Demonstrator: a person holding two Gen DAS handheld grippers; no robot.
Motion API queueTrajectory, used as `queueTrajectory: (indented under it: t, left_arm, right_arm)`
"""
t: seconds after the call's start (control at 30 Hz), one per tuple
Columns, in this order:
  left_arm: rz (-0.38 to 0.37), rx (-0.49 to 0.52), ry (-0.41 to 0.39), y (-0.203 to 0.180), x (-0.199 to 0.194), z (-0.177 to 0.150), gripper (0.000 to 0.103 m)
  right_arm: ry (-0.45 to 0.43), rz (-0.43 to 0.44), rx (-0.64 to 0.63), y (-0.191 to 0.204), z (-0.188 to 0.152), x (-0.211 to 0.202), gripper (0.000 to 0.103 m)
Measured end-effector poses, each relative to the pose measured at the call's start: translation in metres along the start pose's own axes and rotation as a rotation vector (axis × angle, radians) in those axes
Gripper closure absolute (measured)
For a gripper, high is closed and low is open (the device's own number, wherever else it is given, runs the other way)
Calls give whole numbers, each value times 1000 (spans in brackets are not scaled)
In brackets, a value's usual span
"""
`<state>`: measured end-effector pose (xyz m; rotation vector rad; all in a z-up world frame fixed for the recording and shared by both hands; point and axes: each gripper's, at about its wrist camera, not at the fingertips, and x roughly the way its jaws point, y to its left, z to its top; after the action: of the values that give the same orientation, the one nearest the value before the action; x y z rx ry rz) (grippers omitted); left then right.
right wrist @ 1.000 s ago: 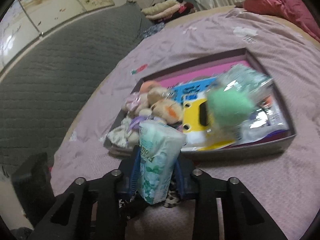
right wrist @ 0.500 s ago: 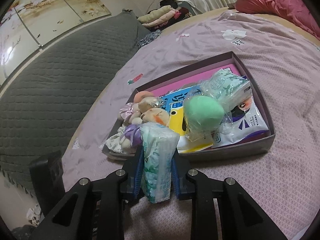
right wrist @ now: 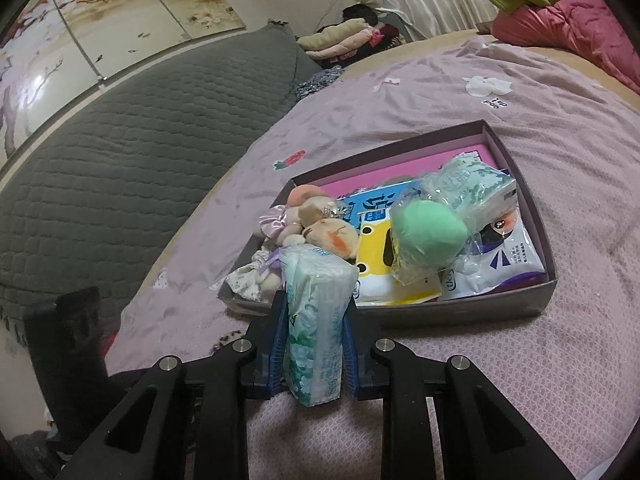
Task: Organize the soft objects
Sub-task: 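Carry the scrunchie with the left tool while the right tool carries the tissue pack over the box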
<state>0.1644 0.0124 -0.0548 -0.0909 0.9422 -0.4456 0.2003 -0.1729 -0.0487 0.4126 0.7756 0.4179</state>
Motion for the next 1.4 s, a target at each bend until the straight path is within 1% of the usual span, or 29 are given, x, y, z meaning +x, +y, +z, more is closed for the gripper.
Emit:
queueTrajectory:
  t: [0.1, 0.3, 0.37, 0.43, 0.5, 0.6, 0.8, 1.03, 1.2, 1.4]
  left_arm:
    - [3, -14, -20, 3, -11, 2, 93]
    - [4, -40, -83, 7, -32, 13, 93]
    - [18, -37, -105, 7, -38, 16, 93]
    - [37, -32, -116, 6, -41, 19, 93]
    - [43, -31, -112, 5, -43, 22, 93]
    - [84, -13, -116, 0, -44, 26, 93]
    - [144, 19, -121, -11, -47, 35, 93]
    - [171, 24, -114, -16, -44, 44, 93]
    - [188, 26, -104, -16, -41, 48, 93]
    - [204, 30, -117, -17, -42, 56, 93]
  right_arm:
    - [-10, 0, -2, 0, 0, -2, 78]
    - [-69, 11, -10, 2, 4, -14, 78]
    - [-73, 20, -11, 1, 6, -15, 78]
    - [-68, 11, -9, 0, 6, -14, 78]
    - [-67, 11, 3, -2, 6, -13, 78]
    - [-72, 5, -5, -1, 6, -15, 78]
    - [-110, -20, -39, 5, 8, -23, 78]
    - [-151, -47, -66, 9, 10, -33, 78]
    - [-170, -48, -67, 8, 12, -38, 78]
    - [-205, -78, -85, 9, 17, -46, 78]
